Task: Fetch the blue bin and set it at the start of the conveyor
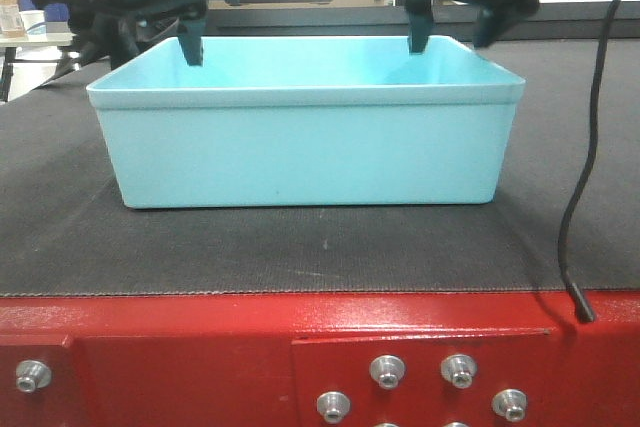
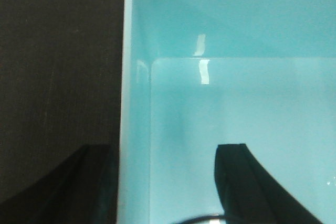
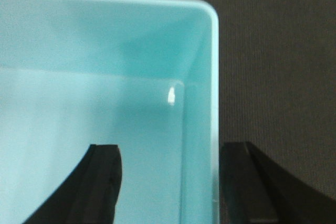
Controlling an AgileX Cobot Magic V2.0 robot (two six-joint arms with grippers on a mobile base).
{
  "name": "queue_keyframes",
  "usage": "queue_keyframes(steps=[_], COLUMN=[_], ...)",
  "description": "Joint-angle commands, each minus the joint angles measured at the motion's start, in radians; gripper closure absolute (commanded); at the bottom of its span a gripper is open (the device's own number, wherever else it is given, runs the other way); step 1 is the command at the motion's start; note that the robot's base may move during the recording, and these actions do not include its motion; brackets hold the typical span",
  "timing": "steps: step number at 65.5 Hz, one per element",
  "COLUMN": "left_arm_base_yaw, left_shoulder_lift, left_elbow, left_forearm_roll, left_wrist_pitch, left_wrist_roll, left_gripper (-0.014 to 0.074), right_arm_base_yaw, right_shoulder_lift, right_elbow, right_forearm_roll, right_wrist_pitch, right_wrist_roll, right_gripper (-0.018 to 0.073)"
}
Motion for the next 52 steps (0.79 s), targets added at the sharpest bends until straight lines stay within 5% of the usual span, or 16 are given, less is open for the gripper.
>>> queue_keyframes(steps=[1,17,29,34,52], left_arm_base_yaw=[0.005,0.005,0.005,0.005,0.005], left_shoulder_lift=[-0.044,-0.13,-0.232,-0.26,-0.396], left_elbow=[-0.014,-0.014,-0.014,-0.001,0.237], left_forearm_roll=[0.001,0.012,0.002,-0.023,-0.094], left_wrist_pitch=[-0.024,-0.02,-0.023,-0.025,-0.271], left_wrist_roll=[-0.001,-0.001,-0.001,-0.001,-0.001], left_gripper=[0.0291,0.036,0.0705,0.0707,0.0707], right_arm_base_yaw=[0.001,0.001,0.001,0.001,0.001], right_shoulder_lift=[-0.026,-0.105,-0.196,-0.22,-0.3], right_elbow=[-0.009,-0.009,-0.009,-0.007,0.041], right_forearm_roll=[-0.018,-0.018,-0.018,-0.018,-0.007], right_wrist_pitch=[-0.009,0.0,0.025,0.025,-0.015], right_wrist_roll=[0.0,0.0,-0.038,-0.073,-0.173], right_gripper=[0.0261,0.0299,0.058,0.0725,0.0726])
